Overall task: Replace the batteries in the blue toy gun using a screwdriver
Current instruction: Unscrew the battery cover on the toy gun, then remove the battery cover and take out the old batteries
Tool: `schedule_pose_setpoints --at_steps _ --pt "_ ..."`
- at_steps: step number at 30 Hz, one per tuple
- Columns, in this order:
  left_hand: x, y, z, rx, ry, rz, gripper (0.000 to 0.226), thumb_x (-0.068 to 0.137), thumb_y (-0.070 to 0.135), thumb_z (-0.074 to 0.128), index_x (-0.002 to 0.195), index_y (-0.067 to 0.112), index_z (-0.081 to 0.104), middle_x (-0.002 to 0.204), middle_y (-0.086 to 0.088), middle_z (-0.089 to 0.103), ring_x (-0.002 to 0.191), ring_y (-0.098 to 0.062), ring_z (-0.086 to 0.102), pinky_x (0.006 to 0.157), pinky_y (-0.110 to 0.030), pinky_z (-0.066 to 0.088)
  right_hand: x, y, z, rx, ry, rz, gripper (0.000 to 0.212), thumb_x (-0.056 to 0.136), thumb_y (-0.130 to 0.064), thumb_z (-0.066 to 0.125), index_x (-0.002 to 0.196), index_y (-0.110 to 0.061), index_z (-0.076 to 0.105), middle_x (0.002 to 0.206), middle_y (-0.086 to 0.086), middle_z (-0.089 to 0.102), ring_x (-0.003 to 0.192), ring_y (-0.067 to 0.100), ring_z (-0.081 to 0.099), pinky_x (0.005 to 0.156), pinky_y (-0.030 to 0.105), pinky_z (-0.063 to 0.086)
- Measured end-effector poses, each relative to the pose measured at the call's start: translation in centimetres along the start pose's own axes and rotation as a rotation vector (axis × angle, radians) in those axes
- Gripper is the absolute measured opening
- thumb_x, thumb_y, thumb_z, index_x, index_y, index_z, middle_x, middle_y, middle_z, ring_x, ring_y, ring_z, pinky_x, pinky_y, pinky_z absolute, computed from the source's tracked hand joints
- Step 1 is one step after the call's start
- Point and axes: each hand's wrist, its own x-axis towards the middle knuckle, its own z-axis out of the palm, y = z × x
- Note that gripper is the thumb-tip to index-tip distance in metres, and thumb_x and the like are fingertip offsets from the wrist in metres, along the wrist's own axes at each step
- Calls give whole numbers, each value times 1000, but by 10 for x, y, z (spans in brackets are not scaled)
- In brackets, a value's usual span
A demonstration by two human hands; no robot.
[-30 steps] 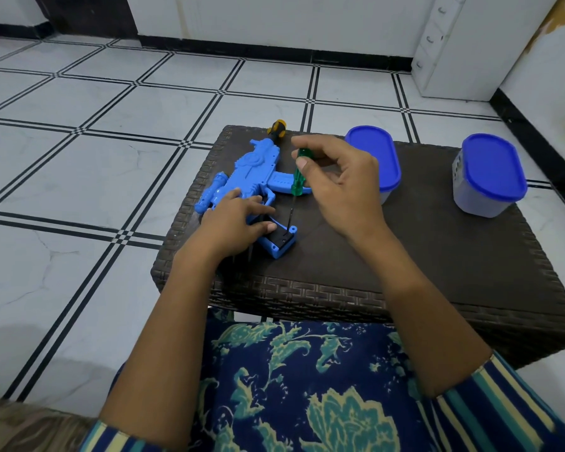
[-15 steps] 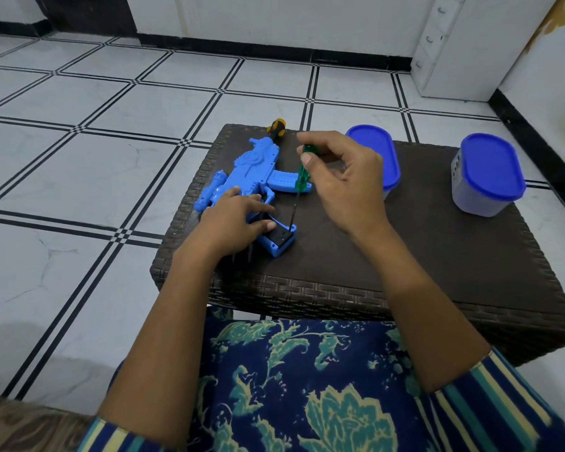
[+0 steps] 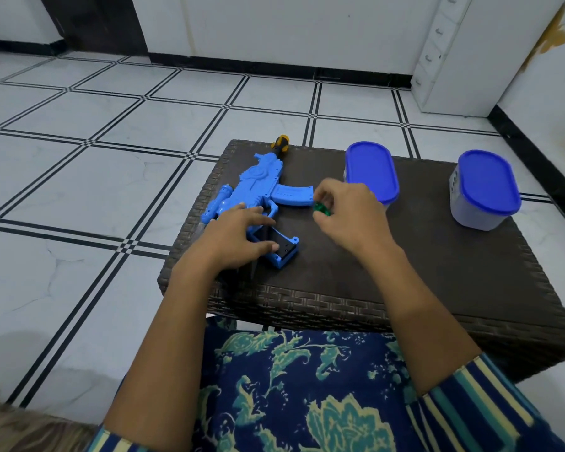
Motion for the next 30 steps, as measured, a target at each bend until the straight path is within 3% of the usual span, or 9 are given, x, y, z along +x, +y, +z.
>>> schedule_pose_setpoints --at_steps 3,9,14,17,21,26,30 --pt "-4 0 1 15 -5 14 63 76 47 76 134 34 55 157 7 33 149 -15 13 119 -48 21 2 4 9 -68 -124 44 21 85 -20 71 105 -25 67 101 -1 66 95 20 61 80 40 55" --pt "-7 2 6 87 -43 36 85 63 66 73 140 39 46 159 14 25 150 -11 11 116 -63 15 6 12 21 -60 -220 100 26 82 -20 77 107 -21 71 107 1 69 99 20 62 86 39 55" --pt "-16 -6 8 60 8 16 96 71 50 79 150 37 26 162 11 14 150 -10 7 119 -55 14 7 18 24 -6 -217 139 26 85 -26 75 108 -16 70 104 3 70 96 19 63 85 37 55" --pt "-24 -6 12 153 76 -28 91 81 46 72 153 35 18 163 10 7 151 -12 2 121 -52 7 9 14 26 22 -136 84 29 88 -27 71 113 -14 68 109 3 68 102 19 59 89 36 51" --pt "-30 10 21 251 121 67 73 90 31 61 152 34 22 163 10 5 151 -12 1 122 -45 -1 22 9 33 90 -38 -30 41 91 -16 65 131 -13 56 132 4 57 122 22 50 103 33 41" --pt "-34 9 26 288 13 71 70 90 27 53 151 39 21 163 15 1 150 -8 -4 119 -56 -6 52 18 50 147 -260 -35 65 93 -13 62 150 -19 33 160 4 24 148 20 18 118 34 19" --pt "-32 5 21 278 20 3 72 90 40 58 151 41 19 162 18 3 150 -6 -3 117 -62 -2 64 29 59 242 -314 -15 61 88 -16 71 143 -22 46 147 4 43 136 22 39 112 36 32"
